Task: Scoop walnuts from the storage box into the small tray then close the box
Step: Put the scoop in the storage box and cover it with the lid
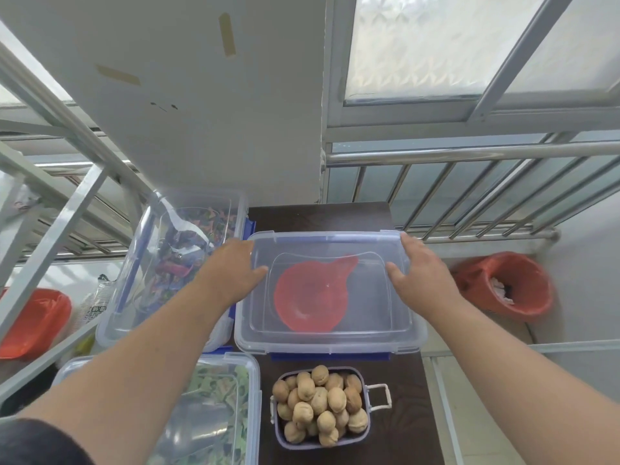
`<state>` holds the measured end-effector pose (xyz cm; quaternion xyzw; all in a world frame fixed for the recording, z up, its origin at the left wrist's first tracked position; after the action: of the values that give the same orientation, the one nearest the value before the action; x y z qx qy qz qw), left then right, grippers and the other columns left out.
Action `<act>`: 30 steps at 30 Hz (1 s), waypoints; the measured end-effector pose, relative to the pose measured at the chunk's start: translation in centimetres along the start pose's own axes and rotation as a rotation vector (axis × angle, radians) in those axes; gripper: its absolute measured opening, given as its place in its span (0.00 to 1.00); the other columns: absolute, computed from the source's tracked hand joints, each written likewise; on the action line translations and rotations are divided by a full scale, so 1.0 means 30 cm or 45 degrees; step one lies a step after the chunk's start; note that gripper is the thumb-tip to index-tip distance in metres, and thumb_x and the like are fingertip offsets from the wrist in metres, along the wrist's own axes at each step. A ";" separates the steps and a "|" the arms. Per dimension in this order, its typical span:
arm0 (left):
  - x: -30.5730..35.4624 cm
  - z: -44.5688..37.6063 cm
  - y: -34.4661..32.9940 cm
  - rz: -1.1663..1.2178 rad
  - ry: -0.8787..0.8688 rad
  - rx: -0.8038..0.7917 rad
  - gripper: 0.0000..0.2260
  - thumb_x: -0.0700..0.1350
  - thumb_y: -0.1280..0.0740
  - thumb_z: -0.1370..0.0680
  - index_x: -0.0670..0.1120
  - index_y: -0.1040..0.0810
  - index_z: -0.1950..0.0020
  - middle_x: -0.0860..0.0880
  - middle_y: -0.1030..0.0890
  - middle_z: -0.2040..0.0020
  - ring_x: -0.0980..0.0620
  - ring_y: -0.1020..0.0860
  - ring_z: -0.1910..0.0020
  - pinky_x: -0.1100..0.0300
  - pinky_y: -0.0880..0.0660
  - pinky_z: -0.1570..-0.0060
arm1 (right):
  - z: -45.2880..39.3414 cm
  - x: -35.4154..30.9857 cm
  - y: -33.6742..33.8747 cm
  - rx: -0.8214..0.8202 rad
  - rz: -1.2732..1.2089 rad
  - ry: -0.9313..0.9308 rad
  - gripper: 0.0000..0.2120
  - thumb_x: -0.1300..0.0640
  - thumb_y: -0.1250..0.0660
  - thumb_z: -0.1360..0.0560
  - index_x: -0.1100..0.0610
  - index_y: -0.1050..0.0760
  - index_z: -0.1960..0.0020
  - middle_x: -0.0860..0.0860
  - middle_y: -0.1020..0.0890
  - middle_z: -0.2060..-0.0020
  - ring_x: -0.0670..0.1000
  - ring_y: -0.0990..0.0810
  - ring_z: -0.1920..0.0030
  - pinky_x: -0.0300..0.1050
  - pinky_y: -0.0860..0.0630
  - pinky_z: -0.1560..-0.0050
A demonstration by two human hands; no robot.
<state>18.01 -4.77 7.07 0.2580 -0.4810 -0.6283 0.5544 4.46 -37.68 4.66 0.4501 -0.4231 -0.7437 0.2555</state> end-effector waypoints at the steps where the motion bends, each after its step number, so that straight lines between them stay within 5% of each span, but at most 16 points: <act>1: 0.015 -0.040 0.008 0.015 -0.057 0.023 0.31 0.56 0.32 0.18 0.43 0.32 0.19 0.41 0.26 0.24 0.40 0.27 0.25 0.47 0.30 0.27 | -0.039 -0.030 -0.012 0.007 0.014 0.055 0.35 0.47 0.33 0.18 0.53 0.40 0.16 0.56 0.35 0.18 0.55 0.39 0.18 0.50 0.44 0.20; 6: 0.051 -0.206 -0.088 0.097 -0.198 0.045 0.29 0.53 0.38 0.14 0.49 0.40 0.14 0.45 0.37 0.15 0.41 0.38 0.18 0.47 0.41 0.19 | -0.165 -0.117 -0.170 -0.045 0.321 0.256 0.33 0.39 0.42 0.16 0.44 0.48 0.14 0.54 0.45 0.15 0.56 0.48 0.15 0.57 0.50 0.18; 13: 0.023 -0.231 -0.186 0.059 -0.269 0.242 0.25 0.53 0.41 0.16 0.42 0.25 0.23 0.42 0.23 0.28 0.37 0.27 0.30 0.45 0.34 0.25 | -0.174 -0.093 -0.249 0.240 0.464 0.336 0.26 0.40 0.44 0.20 0.46 0.28 0.24 0.52 0.23 0.31 0.55 0.29 0.26 0.61 0.42 0.24; 17: 0.049 -0.296 -0.059 -0.031 -0.335 0.000 0.27 0.59 0.39 0.22 0.52 0.25 0.24 0.50 0.23 0.30 0.45 0.29 0.29 0.46 0.35 0.26 | -0.268 -0.125 -0.187 0.139 0.599 0.363 0.24 0.38 0.52 0.18 0.45 0.22 0.37 0.49 0.19 0.46 0.55 0.22 0.41 0.58 0.37 0.35; 20: 0.048 -0.351 -0.025 -0.052 -0.327 -0.287 0.32 0.69 0.39 0.24 0.56 0.25 0.24 0.53 0.22 0.30 0.49 0.27 0.29 0.46 0.33 0.25 | -0.350 -0.127 -0.175 -0.140 0.628 0.365 0.31 0.32 0.56 0.18 0.47 0.21 0.40 0.52 0.19 0.48 0.58 0.21 0.41 0.56 0.32 0.41; 23: 0.050 -0.392 -0.056 0.068 -0.255 -0.489 0.34 0.77 0.37 0.31 0.58 0.20 0.33 0.55 0.17 0.37 0.53 0.20 0.38 0.48 0.26 0.31 | -0.387 -0.134 -0.178 -0.252 0.617 0.376 0.34 0.27 0.56 0.20 0.48 0.21 0.42 0.53 0.18 0.48 0.60 0.22 0.41 0.55 0.29 0.45; 26: 0.051 -0.424 -0.079 0.296 -0.193 -0.374 0.30 0.72 0.33 0.24 0.54 0.19 0.31 0.54 0.18 0.34 0.51 0.20 0.34 0.52 0.26 0.31 | -0.385 -0.137 -0.187 -0.240 0.632 0.384 0.36 0.26 0.59 0.21 0.48 0.22 0.41 0.52 0.15 0.48 0.60 0.20 0.42 0.55 0.30 0.47; 30: 0.036 -0.379 -0.114 0.393 -0.138 -0.071 0.31 0.69 0.32 0.23 0.53 0.22 0.26 0.56 0.21 0.32 0.52 0.22 0.34 0.53 0.27 0.33 | -0.347 -0.128 -0.203 0.030 0.647 0.423 0.36 0.29 0.59 0.20 0.47 0.23 0.32 0.52 0.21 0.45 0.58 0.24 0.40 0.55 0.28 0.43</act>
<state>25.96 -9.68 -0.36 0.1314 -0.5263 -0.5619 0.6245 15.46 -35.80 -1.29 0.4484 -0.4830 -0.5672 0.4939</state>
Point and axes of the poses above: each hand's wrist, its own z-axis away from the middle knuckle, its own y-axis out of the back of the hand, x = y × z, the point moved 3 cm from there along -z, towards the middle knuckle
